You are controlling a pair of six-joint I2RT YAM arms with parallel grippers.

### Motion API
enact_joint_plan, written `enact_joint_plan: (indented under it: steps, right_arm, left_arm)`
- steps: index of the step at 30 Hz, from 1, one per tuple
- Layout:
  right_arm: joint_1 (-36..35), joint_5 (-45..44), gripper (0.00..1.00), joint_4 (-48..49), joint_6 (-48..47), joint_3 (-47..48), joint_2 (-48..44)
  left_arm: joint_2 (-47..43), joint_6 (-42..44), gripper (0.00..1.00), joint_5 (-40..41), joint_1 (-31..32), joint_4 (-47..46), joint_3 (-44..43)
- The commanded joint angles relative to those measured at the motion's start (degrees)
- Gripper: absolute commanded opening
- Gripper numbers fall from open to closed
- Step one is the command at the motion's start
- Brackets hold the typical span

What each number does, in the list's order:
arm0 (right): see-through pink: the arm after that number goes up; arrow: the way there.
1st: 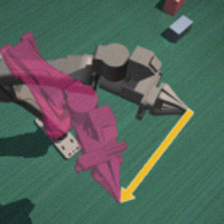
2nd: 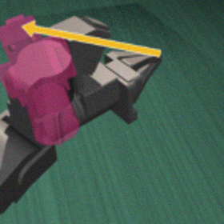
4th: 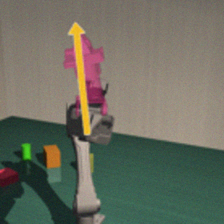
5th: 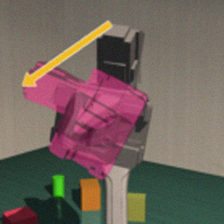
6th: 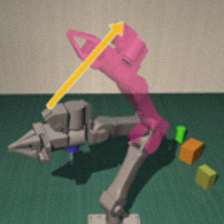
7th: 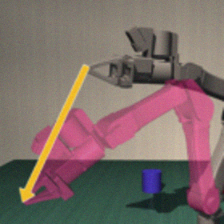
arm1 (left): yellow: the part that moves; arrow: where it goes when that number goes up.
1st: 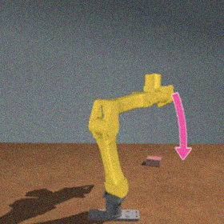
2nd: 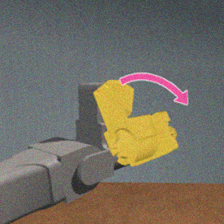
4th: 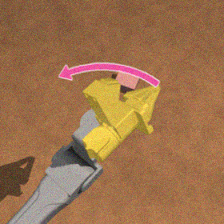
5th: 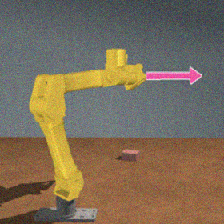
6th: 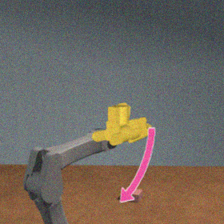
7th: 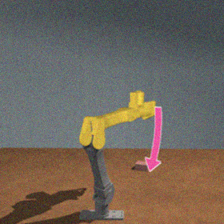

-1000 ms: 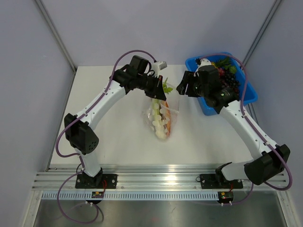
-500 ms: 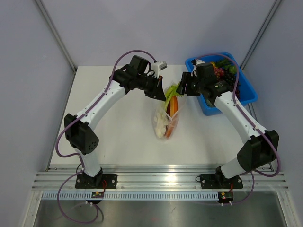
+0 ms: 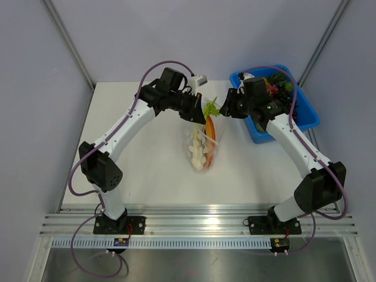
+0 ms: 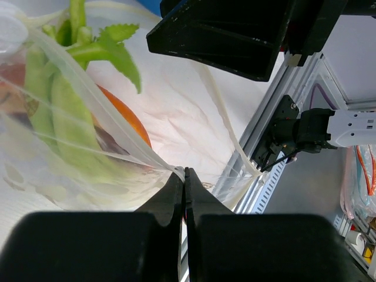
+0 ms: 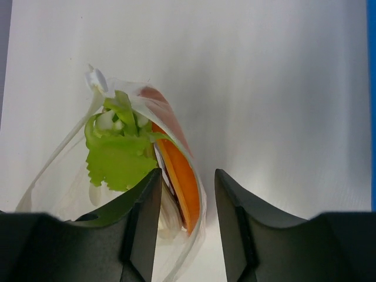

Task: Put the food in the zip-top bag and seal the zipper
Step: Adjust the fake vegetable in the zipper food storage bag.

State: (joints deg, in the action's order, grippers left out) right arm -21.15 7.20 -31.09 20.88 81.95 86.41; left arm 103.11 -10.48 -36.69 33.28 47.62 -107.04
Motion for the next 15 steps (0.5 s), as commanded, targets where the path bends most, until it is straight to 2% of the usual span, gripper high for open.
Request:
enact_joint_plan:
  steps: [1,3,5,10,12,15]
  right_arm:
    - [0.8,1.0,0.47,2.7,0.6,0.5,-0.7]
    - [0.8,0.8,0.42,2.9,0.9,0.1,-0.9]
    - [1.0,0.6,0.41,3.0,0.8,-0.1,-0.9]
    - [1.4,-0.6,0.28,3.1,1.0,-0.8,-1.1]
    - [1.5,-1.0,0.27,3.1,1.0,-1.3,-1.0]
    - [1.5,-2.1,0.15,3.2,1.6,-1.9,-1.2]
  left_arm:
    - [-3.0,1.2,0.00,-1.6,-0.1,-2.1,-3.1]
    - [-3.1,1.3,0.00,-1.6,-0.1,-2.0,-3.1]
    - [-3.0,1.3,0.00,-1.6,-0.1,-2.0,-2.9]
    - [-3.3,1.4,0.00,-1.7,0.0,-2.0,-2.7]
    - [-3.3,1.6,0.00,-1.8,-0.1,-1.9,-2.6]
    - [-3.4,2.0,0.00,-1.5,-0.1,-1.7,-2.3]
